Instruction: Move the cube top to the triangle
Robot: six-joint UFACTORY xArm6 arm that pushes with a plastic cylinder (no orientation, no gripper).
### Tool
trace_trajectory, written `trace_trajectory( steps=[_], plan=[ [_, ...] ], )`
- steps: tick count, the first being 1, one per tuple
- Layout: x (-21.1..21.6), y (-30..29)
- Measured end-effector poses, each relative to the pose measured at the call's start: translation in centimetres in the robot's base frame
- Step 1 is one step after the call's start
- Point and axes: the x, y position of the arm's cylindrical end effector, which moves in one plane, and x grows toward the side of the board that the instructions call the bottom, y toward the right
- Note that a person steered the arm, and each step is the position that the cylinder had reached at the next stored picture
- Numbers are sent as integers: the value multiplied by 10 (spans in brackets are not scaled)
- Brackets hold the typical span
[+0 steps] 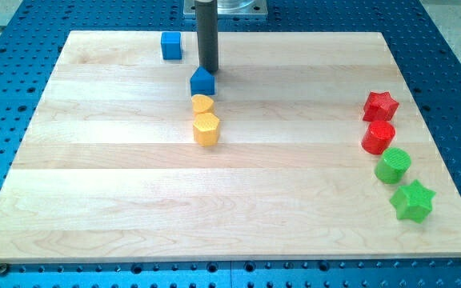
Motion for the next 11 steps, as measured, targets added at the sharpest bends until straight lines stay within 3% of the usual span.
trace_trajectory(
  steps=[1, 4, 5, 6, 9, 10, 11],
  plan=[
    [15, -5],
    [9, 0],
    [-71, 11],
    [-104, -2],
    [-104, -98],
    [-86, -86],
    [-56, -26]
  ],
)
